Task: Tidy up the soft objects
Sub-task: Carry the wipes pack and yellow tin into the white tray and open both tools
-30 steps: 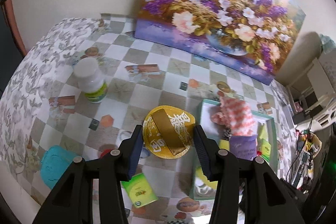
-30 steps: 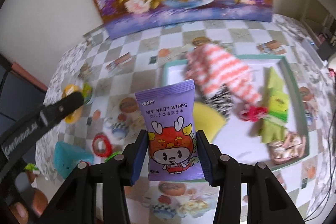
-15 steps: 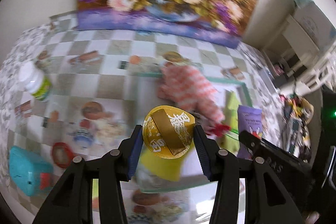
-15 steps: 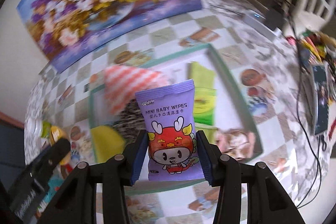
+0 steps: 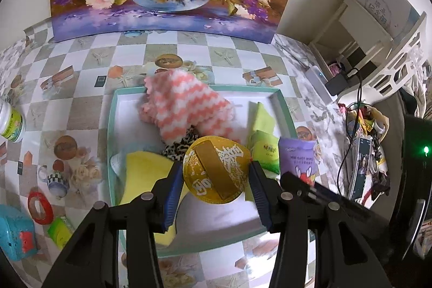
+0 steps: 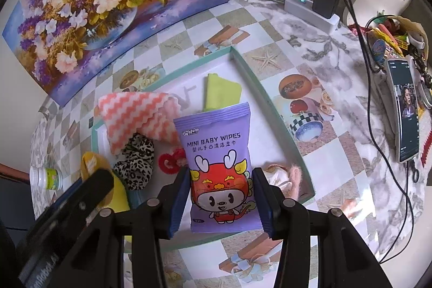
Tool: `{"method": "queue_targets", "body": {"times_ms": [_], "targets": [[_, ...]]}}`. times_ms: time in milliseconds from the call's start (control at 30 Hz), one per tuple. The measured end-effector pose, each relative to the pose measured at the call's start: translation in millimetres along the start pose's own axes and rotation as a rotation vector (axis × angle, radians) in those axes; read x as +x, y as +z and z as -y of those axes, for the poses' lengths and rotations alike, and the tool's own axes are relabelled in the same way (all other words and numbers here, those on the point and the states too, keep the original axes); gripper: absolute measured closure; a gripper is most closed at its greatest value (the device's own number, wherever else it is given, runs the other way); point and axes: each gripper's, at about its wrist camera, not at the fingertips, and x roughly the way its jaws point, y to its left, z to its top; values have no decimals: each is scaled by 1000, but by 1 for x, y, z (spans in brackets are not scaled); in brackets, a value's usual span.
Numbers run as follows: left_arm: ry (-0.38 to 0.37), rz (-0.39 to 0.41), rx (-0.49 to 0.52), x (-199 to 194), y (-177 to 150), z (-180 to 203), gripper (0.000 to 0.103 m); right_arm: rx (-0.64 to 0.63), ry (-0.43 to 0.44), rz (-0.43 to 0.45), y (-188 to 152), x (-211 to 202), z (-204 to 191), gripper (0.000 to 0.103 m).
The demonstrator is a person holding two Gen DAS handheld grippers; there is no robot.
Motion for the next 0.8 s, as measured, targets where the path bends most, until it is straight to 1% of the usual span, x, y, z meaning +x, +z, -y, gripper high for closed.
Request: {"method": "queue_targets", "body": {"times_ms": [267, 333, 367, 400, 667, 767, 800], "targets": [[-3, -9, -48, 9, 7, -10, 52, -15, 11, -14, -1, 4, -5, 53], [-13, -12, -54, 9, 7, -11, 43, -17, 10, -13, 0, 3, -6, 53], [-21, -10, -59, 8, 6, -11, 36, -19, 12, -11, 0, 2, -7, 53], [-25, -7, -62, 7, 6, -11, 35, -20, 13, -11, 0, 1, -8, 53], [-29, 0, -92, -3, 7, -21, 35, -28, 12, -12, 0, -1, -12, 51], [-9, 8, -106, -7, 7, -28, 35, -31, 4, -20, 0, 0, -13, 47], [-1, 11, -109, -9, 7, -30, 34, -32, 1, -21, 0, 1, -13, 41]]}}
